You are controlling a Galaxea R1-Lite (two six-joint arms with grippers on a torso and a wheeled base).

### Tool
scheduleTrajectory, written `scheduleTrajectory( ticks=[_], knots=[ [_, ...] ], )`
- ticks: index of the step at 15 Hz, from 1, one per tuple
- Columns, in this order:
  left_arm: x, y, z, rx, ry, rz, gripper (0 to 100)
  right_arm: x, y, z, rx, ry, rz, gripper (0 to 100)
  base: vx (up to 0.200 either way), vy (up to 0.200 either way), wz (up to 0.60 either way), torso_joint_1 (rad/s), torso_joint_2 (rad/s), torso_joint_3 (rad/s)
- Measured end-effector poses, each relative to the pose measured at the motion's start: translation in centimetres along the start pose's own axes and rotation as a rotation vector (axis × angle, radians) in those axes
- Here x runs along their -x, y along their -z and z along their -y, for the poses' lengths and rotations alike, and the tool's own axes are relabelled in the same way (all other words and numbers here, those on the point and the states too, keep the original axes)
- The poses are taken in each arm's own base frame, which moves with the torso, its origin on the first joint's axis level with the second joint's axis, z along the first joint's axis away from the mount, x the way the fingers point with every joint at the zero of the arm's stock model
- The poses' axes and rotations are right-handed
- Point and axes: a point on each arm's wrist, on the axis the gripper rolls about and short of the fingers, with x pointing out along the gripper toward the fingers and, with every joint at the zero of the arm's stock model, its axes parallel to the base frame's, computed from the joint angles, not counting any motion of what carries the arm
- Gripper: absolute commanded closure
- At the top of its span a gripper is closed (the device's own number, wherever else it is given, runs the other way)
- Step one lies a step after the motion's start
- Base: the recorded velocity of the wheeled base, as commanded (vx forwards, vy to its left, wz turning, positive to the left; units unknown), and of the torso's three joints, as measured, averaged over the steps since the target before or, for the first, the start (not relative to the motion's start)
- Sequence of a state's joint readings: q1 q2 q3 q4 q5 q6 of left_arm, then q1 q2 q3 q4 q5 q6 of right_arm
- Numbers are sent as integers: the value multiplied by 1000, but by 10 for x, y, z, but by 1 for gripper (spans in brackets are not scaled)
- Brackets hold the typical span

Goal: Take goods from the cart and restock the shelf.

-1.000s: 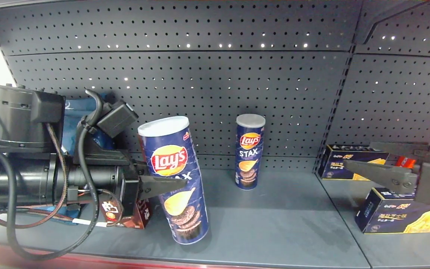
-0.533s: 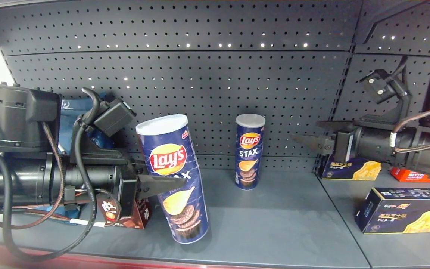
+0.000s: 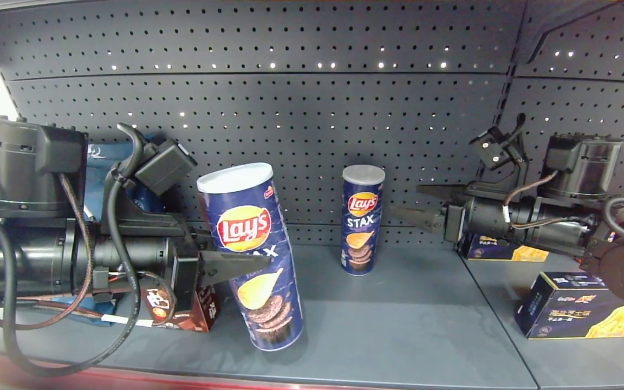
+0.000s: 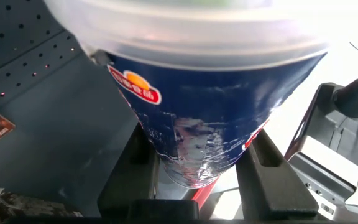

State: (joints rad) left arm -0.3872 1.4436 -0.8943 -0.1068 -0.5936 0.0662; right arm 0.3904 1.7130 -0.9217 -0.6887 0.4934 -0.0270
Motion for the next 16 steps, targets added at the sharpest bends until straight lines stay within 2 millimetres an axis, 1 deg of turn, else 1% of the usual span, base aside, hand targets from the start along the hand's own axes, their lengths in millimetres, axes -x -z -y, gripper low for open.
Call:
scheduleTrajectory(
  ticks=[3, 10, 14, 16],
  knots=[
    [0, 0, 0, 0, -2, 1, 100, -3, 4, 7, 12, -78, 25, 0, 0, 0, 0, 0, 0, 0],
    [0, 1, 0, 2, -2, -3, 100, -9, 15, 21, 21, -167, 40, 0, 0, 0, 0, 0, 0, 0],
    [0, 2, 0, 7, -2, -8, 100, -20, 20, 28, 20, -186, 40, 0, 0, 0, 0, 0, 0, 0],
    [0, 3, 0, 10, -2, -11, 100, -29, 21, 34, 27, -191, 50, 0, 0, 0, 0, 0, 0, 0]
  ],
)
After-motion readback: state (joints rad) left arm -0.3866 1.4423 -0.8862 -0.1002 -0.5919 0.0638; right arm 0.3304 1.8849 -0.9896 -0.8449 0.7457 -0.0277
